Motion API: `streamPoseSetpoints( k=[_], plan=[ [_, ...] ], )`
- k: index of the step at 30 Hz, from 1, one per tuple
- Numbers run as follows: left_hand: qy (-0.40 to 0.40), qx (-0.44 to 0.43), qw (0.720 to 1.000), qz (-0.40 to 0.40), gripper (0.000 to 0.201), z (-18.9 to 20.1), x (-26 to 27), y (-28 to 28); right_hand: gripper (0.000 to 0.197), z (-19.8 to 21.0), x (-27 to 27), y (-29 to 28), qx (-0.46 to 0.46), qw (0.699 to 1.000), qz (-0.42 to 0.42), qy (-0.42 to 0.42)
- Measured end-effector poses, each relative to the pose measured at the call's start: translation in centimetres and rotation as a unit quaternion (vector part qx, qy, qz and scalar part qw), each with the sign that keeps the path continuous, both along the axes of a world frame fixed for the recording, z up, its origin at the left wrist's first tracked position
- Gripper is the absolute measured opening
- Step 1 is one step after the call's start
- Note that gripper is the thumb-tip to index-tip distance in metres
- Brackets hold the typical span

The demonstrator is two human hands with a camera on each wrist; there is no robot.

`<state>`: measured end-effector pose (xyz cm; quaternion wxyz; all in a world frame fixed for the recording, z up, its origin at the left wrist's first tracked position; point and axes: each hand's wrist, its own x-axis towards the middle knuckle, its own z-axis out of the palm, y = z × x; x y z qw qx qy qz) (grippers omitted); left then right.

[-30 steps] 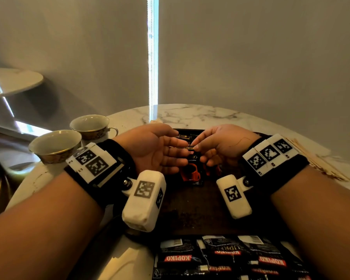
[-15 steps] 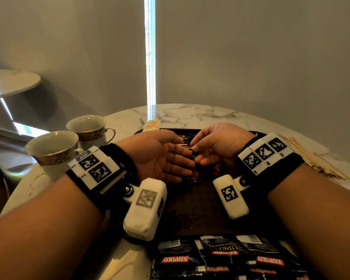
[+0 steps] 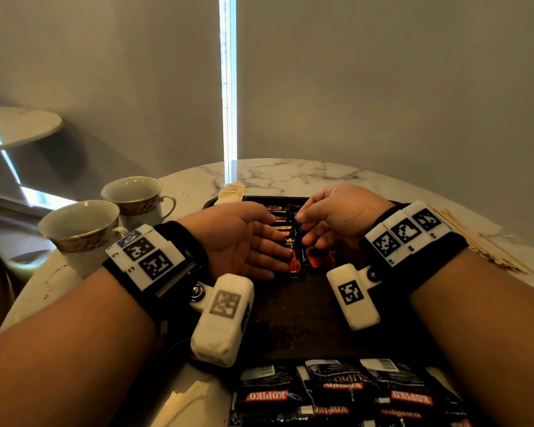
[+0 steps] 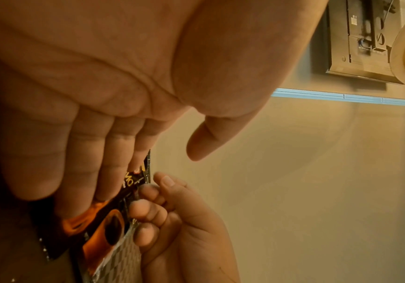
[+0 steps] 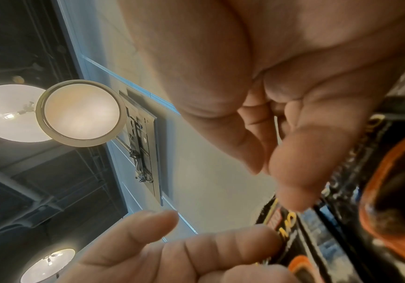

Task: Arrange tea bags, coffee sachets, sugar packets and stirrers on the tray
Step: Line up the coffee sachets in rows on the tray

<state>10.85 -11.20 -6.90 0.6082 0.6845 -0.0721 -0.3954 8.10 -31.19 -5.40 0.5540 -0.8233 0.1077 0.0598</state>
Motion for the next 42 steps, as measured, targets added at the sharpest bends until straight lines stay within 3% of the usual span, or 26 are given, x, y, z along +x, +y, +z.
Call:
streamPoseSetpoints(
  k=[4, 11, 18, 28, 34, 38, 42],
  plan=[
    [0.000, 0.001, 1.000, 0.001, 0.034, 0.1, -0.1, 0.0, 0.009, 0.0, 0.4, -0.5, -0.033, 0.999, -0.008, -0.024],
    [0.000, 0.002, 1.000, 0.000, 0.036, 0.1, -0.2, 0.0, 0.017, 0.2, 0.0, -0.3, 0.055, 0.998, 0.031, 0.003],
    [0.008, -0.005, 1.000, -0.008, 0.034, -0.1, -0.1, -0.1, 0.021, 0.1, -0.3, 0.1, 0.061, 0.993, 0.085, 0.051],
    [0.000, -0.063, 0.997, 0.034, 0.026, 0.6, -0.4, -0.1, 0.018, 1.4, -0.1, -1.0, 0.110, 0.994, 0.020, -0.016],
    [-0.006, -0.116, 0.990, 0.077, 0.027, 1.0, -0.5, 0.0, 0.018, 2.1, -0.2, -0.7, 0.057, 0.997, 0.034, -0.029],
    [-0.009, -0.129, 0.985, 0.118, 0.025, 1.2, -0.8, 0.1, 0.016, 2.1, 0.1, -0.3, 0.018, 1.000, 0.024, 0.010],
    [-0.012, -0.143, 0.975, 0.169, 0.022, 1.5, -1.0, 0.1, 0.005, 2.6, 0.5, -0.1, -0.028, 0.999, 0.015, 0.007]
  ],
)
